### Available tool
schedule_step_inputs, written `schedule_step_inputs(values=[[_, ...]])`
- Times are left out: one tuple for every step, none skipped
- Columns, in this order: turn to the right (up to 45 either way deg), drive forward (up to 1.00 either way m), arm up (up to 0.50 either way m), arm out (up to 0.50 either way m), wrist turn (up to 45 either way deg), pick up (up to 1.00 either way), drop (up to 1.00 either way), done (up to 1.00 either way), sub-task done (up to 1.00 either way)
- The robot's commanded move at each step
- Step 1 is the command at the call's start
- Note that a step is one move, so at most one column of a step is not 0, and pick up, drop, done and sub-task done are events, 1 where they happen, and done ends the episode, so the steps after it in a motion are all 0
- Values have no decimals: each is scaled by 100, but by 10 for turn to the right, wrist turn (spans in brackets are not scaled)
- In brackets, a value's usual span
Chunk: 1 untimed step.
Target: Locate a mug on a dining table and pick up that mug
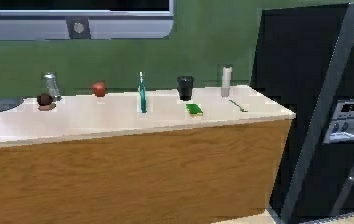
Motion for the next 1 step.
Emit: schedule_step_inputs(values=[[180, 0, 0, 0, 0, 0, 0, 0, 0]])
